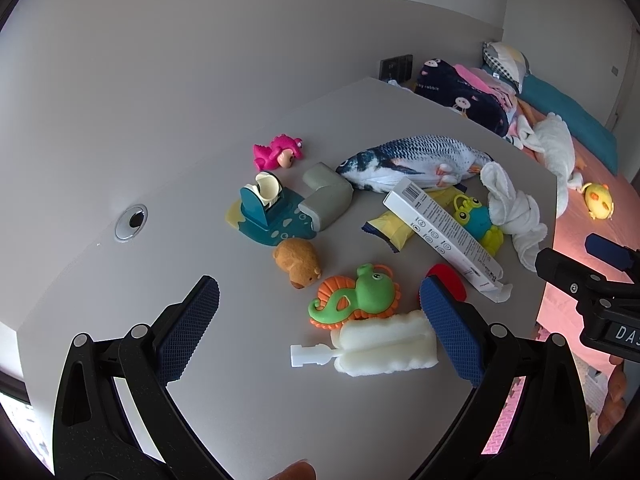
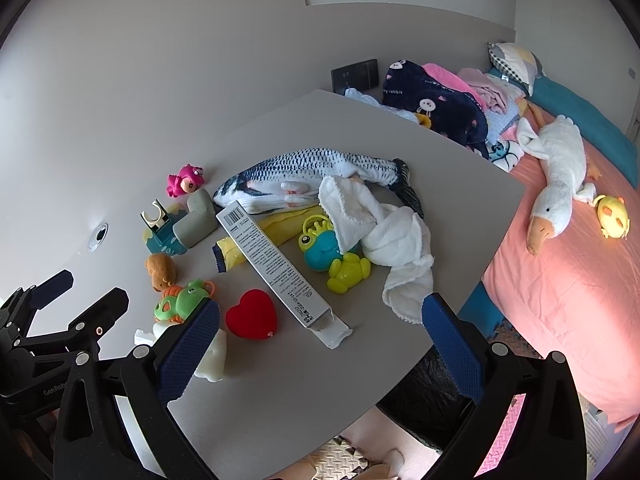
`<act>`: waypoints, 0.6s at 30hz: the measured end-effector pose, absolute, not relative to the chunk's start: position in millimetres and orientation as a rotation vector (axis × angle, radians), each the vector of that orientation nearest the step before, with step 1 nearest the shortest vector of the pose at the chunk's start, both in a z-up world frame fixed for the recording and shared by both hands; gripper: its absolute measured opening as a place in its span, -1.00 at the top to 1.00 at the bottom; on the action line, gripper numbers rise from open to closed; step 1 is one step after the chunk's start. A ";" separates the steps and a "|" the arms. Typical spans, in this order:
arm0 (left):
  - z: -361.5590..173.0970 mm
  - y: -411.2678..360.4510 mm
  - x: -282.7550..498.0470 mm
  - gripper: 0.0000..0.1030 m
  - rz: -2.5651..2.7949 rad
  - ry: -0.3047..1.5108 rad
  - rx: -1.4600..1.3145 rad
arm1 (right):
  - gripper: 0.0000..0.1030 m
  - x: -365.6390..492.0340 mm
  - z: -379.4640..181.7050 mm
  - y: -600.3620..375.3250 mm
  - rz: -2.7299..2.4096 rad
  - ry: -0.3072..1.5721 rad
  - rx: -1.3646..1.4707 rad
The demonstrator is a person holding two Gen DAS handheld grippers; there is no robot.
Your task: Collect trash
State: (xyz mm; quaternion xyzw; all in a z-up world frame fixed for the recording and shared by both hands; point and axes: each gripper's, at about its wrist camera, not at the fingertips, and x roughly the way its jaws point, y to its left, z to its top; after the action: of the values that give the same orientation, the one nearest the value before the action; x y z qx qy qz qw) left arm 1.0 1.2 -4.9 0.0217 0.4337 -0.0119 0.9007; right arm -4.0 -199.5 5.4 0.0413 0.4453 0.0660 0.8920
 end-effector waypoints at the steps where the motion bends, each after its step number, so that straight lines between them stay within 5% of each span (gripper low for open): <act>1: -5.2 1.5 1.7 -0.88 -0.022 0.901 0.044 | -0.96 -3.7 5.5 -199.5 0.146 0.925 0.087; 7: -11.0 10.0 6.7 -0.88 -0.024 0.927 0.021 | -0.95 2.6 1.0 -191.7 0.206 0.942 0.089; 18: -28.5 33.3 28.7 -0.88 -0.020 1.001 -0.066 | -0.42 27.1 -18.3 -170.8 0.275 1.022 0.055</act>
State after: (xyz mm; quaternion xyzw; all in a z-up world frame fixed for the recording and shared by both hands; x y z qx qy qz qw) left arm 28.7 33.3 -28.5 -0.0316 0.4797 -0.0095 0.8768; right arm 27.1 -170.8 -18.3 0.0264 0.4874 0.1309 0.8629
